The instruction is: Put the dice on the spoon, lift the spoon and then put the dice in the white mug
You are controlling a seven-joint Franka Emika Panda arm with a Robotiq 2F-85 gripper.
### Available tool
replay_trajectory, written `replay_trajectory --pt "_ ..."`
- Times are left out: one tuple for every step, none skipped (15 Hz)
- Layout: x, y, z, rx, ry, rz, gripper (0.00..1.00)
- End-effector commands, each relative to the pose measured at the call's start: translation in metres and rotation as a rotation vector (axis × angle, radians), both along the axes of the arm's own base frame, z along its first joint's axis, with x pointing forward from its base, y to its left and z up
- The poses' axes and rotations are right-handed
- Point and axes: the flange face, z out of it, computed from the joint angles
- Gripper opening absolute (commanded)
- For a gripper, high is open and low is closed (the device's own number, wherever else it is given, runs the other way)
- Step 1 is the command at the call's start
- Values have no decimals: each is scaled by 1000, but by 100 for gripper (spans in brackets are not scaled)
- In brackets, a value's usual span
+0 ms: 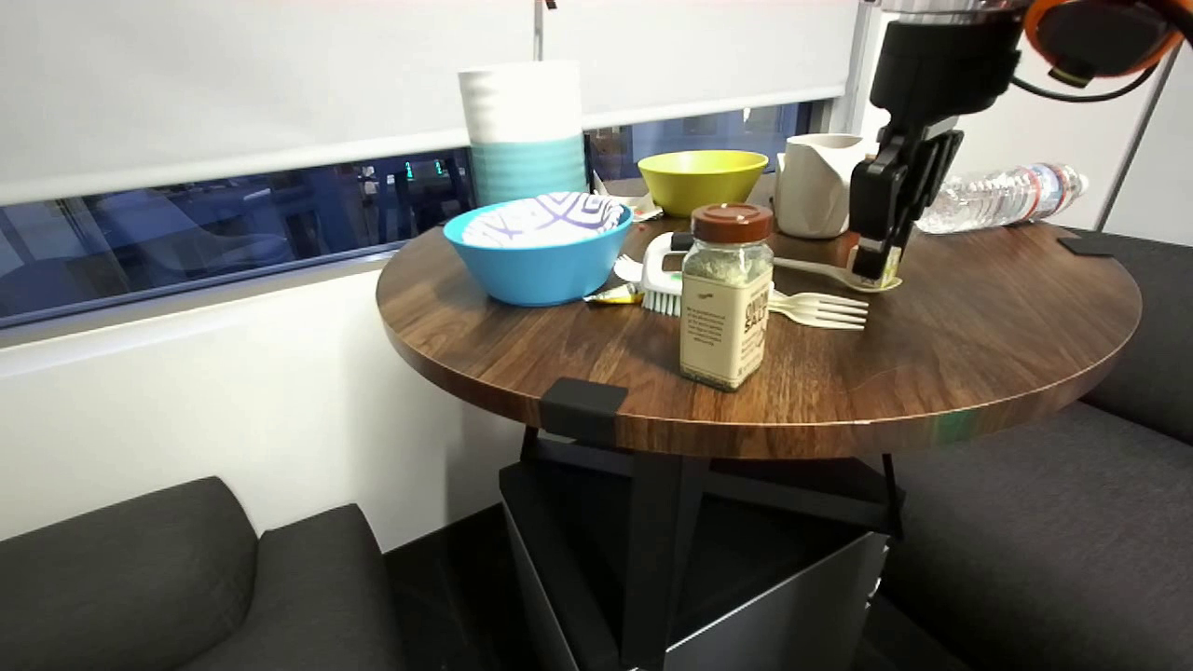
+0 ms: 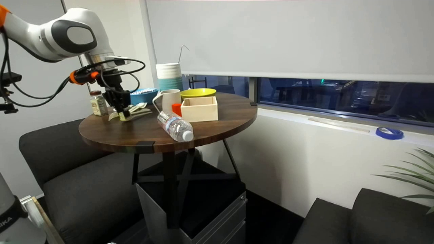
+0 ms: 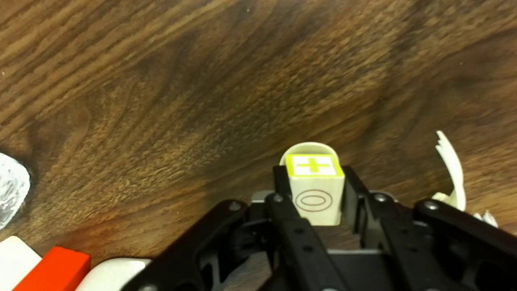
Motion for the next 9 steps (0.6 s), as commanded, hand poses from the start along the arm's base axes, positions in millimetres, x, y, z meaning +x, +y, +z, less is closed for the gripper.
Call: replay_trajectory --pt "2 -2 -3 21 -9 -12 8" --pt "2 -2 -3 21 -8 -15 58" --pt "2 -3 -3 22 -9 -16 60" --pt "2 -3 -2 20 -10 -19 66" --pt "2 -3 0 16 -13 -20 74" --pt "2 -2 3 10 -20 -20 81" --pt "2 -1 4 8 -24 -21 88" --pt "3 0 7 8 -33 -19 95" --pt "5 1 8 10 -41 -19 99"
